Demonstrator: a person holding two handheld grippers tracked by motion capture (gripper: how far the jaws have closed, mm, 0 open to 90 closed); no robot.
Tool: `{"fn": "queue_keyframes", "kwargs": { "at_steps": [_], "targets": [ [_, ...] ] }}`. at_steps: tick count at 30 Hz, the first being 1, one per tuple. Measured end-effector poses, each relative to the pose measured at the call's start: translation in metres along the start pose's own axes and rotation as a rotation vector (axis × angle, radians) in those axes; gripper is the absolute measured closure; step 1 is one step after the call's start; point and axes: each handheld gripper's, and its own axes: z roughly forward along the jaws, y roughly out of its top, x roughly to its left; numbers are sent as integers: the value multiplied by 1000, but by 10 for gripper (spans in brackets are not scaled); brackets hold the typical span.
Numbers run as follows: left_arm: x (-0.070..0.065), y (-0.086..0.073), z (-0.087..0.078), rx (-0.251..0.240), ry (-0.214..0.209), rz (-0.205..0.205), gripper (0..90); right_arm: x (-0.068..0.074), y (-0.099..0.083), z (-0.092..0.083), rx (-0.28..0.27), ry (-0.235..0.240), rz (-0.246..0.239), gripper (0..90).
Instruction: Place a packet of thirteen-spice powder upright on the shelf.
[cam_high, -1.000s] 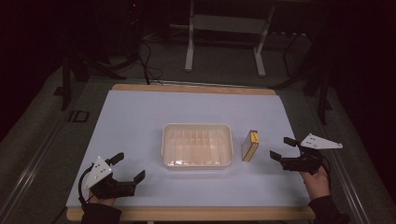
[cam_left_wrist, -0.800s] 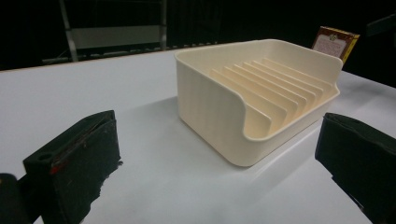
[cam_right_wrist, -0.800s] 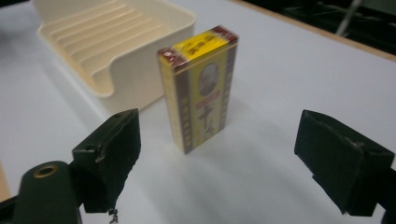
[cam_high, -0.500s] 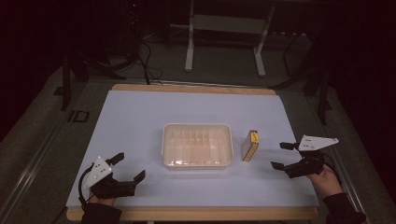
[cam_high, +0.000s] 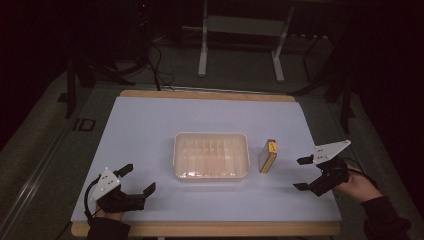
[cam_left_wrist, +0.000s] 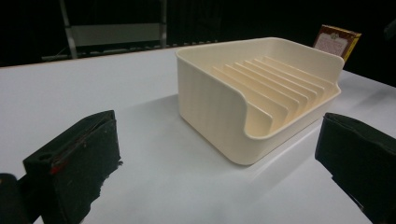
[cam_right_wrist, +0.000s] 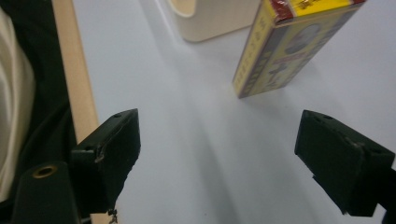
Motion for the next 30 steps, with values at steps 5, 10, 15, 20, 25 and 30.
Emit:
{"fn": "queue_keyframes", "kwargs": {
  "at_steps": [5,10,15,20,25,30],
  "targets": [
    [0,0,0,2,-2,0,1,2,9,3,99,11,-36,147],
    [0,0,0,3,-3,-1,1,5,22,5,195,32,-62,147],
    [0,0,1,6,-4,-1,1,8,32,8,286,82,-58,153],
    [0,0,0,1,-1,-2,1,10,41,19,420,124,-48,157],
    [0,0,0,3,-3,-1,1,13,49,29,511,139,-71,151],
    [0,0,0,4,-3,0,1,17,60,35,535,166,-118,148]
  ]
}}
